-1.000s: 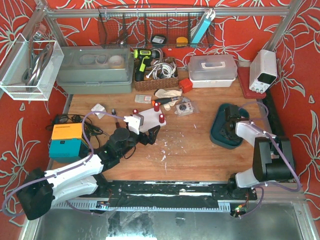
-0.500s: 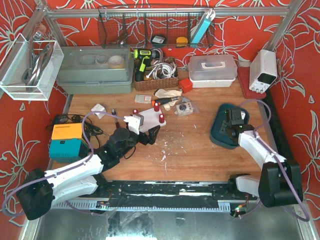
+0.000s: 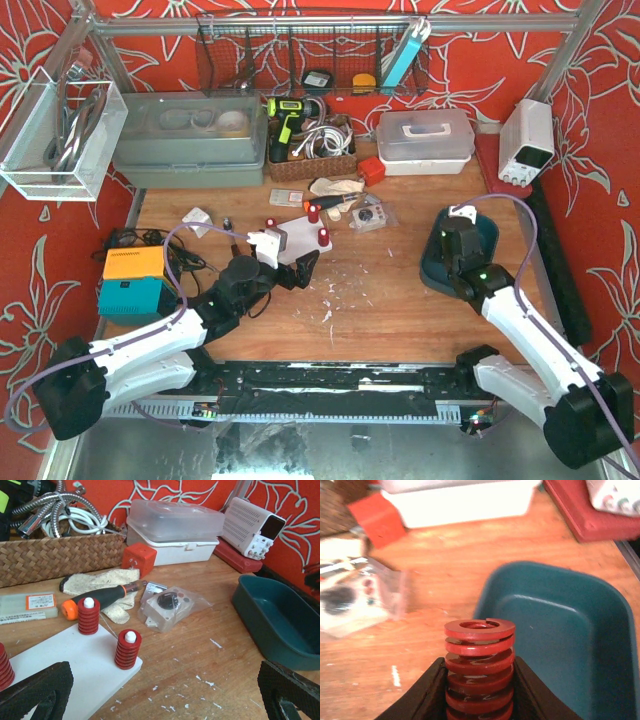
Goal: Install the large spring
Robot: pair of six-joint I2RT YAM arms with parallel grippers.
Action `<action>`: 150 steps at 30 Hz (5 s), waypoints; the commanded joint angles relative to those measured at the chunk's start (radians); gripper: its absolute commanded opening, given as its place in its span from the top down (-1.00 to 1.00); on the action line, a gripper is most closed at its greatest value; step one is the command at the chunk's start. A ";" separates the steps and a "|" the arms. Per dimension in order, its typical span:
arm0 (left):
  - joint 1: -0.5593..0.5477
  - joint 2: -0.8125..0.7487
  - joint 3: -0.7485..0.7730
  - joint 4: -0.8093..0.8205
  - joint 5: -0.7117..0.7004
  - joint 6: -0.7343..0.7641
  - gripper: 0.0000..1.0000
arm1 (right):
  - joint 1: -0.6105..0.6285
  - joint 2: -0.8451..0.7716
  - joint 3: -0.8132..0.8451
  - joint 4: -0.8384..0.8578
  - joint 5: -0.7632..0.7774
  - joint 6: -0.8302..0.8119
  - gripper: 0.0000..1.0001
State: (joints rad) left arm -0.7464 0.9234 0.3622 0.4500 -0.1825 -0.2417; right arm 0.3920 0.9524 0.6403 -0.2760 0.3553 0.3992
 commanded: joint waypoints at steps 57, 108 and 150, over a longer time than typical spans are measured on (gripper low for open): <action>-0.005 0.184 0.326 -0.312 0.550 -0.243 0.18 | 0.719 0.135 -0.251 0.924 -0.182 -0.487 0.83; 0.135 0.206 0.254 -0.383 -0.251 -0.103 0.90 | 0.675 0.034 -0.272 0.791 0.303 -0.397 -0.98; 0.163 0.382 0.285 -0.373 -0.210 -0.084 -0.03 | 0.641 0.045 -0.269 0.758 0.303 -0.358 -0.98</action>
State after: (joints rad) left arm -0.5888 1.3403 0.6151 0.0689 -0.3824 -0.3187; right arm 1.0443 1.0008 0.3756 0.4988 0.6315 0.0139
